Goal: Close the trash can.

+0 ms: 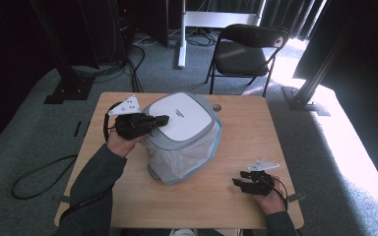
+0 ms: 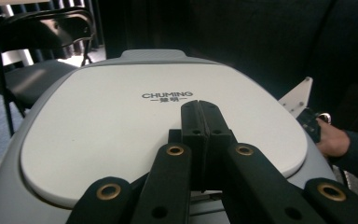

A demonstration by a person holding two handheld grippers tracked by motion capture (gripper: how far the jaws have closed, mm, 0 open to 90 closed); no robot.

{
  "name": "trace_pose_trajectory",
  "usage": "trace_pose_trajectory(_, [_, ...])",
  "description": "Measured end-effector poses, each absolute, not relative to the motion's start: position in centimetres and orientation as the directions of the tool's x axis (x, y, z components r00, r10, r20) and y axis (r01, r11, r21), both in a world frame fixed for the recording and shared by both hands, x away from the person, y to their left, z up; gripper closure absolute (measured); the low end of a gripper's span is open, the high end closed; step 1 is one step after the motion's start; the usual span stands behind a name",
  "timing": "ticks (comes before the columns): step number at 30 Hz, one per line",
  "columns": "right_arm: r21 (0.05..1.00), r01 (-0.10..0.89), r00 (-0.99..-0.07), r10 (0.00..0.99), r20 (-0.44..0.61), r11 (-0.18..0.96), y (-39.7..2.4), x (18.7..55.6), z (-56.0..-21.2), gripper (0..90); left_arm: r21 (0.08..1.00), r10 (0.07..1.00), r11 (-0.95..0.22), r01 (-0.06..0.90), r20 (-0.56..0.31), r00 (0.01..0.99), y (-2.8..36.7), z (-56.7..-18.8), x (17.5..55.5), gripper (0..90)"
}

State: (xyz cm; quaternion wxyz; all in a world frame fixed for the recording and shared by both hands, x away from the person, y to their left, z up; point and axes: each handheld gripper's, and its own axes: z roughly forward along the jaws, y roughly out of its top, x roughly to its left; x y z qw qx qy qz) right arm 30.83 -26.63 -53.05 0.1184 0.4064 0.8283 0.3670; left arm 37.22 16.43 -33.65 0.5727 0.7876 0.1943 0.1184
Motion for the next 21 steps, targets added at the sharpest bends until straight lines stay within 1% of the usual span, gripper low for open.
trace_pose_trajectory(6, [0.704, 0.582, -0.644, 0.759, 0.095, 0.406, -26.4, 30.8, -52.9, 50.3, 0.948, 0.44, -0.266, 0.176, -0.043, 0.897, 16.5, -33.7, 37.3, 90.0])
trace_pose_trajectory(7, [0.706, 0.582, -0.643, 0.76, 0.096, 0.404, -26.4, 30.7, -52.9, 50.4, 0.943, 0.445, -0.284, 0.172, -0.029, 0.895, 16.4, -33.8, 37.2, 90.0])
trace_pose_trajectory(9, [0.705, 0.583, -0.641, 0.762, 0.095, 0.403, -26.5, 30.7, -52.9, 50.4, 0.941, 0.45, -0.288, 0.179, -0.032, 0.892, 16.4, -33.8, 37.2, 90.0])
trace_pose_trajectory(12, [0.707, 0.582, -0.639, 0.764, 0.092, 0.402, -26.5, 30.6, -52.9, 50.6, 0.939, 0.463, -0.3, 0.167, -0.01, 0.886, 16.3, -33.6, 37.0, 90.0])
trace_pose_trajectory(16, [0.709, 0.584, -0.632, 0.77, 0.092, 0.395, -26.6, 30.8, -53.0, 50.8, 0.942, 0.467, -0.288, 0.172, -0.018, 0.884, 16.5, -33.6, 37.1, 90.0])
trace_pose_trajectory(17, [0.708, 0.585, -0.631, 0.771, 0.089, 0.397, -26.6, 30.9, -53.0, 50.8, 0.954, 0.473, -0.249, 0.167, -0.031, 0.88, 17.0, -33.4, 37.0, 90.0])
trace_pose_trajectory(18, [0.706, 0.588, -0.627, 0.774, 0.088, 0.396, -26.5, 31.1, -53.1, 50.9, 0.956, 0.484, -0.245, 0.161, -0.023, 0.875, 17.2, -33.2, 37.0, 87.2])
trace_pose_trajectory(21, [0.706, 0.586, -0.623, 0.778, 0.08, 0.397, -26.6, 31.3, -53.1, 50.9, 0.956, 0.524, -0.247, 0.161, -0.008, 0.852, 18.1, -32.7, 37.0, 86.2])
